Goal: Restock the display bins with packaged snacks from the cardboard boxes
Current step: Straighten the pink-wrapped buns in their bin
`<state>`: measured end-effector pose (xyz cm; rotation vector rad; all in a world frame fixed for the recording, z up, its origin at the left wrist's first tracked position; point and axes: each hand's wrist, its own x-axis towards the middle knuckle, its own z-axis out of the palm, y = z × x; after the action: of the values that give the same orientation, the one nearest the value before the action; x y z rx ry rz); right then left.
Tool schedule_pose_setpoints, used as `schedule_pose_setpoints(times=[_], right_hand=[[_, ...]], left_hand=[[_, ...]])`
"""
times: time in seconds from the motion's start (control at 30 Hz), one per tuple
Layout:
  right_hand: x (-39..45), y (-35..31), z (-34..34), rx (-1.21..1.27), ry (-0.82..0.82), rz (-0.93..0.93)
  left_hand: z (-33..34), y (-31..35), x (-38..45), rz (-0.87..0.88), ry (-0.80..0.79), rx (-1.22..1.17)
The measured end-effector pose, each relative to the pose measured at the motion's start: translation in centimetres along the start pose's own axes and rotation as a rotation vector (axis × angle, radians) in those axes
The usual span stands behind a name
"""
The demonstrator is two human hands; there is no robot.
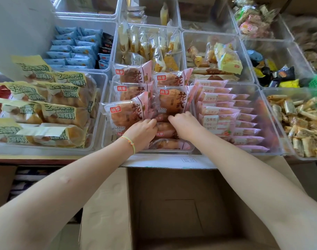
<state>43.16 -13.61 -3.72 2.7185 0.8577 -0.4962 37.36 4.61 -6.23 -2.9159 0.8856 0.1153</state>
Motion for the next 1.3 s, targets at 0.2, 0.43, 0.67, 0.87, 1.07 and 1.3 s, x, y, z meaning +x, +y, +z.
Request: schedule_pose_setpoints(times=[0.2,0.43,0.67,0.87,1.07,1.3], right_hand=[[-0.9,1.3,-1.9,-0.108,0.038,-0.004],[-0.2,-0.9,0.8,0.082,0.005,-0.015],[0.9,-1.8,0.5,0.085,-0.075,0.03],[1.5,-2.0,-2.6,0.073,0.217,-0.008],[4.6,-1.2,-5.2,0.06,0.254,0.24],[3.8,-0.3,-5.8,0.115,0.088,0.292]], left_hand=[[0.2,1.0,1.4,-0.026,-0.121,0.051],[0.5,0.1,0.9,0.069,-0.042,0.137],[1.1,0.2,1.5,0.059,-0.27,0.22],[-1.4,-2.2,-1.0,-0.056,0.355,0.141],[-4.2,-7.3,-1.0,-0.594,-0.145,-0.057],[-5.9,-9.2,0.2,-0.302,0.004,0.015]])
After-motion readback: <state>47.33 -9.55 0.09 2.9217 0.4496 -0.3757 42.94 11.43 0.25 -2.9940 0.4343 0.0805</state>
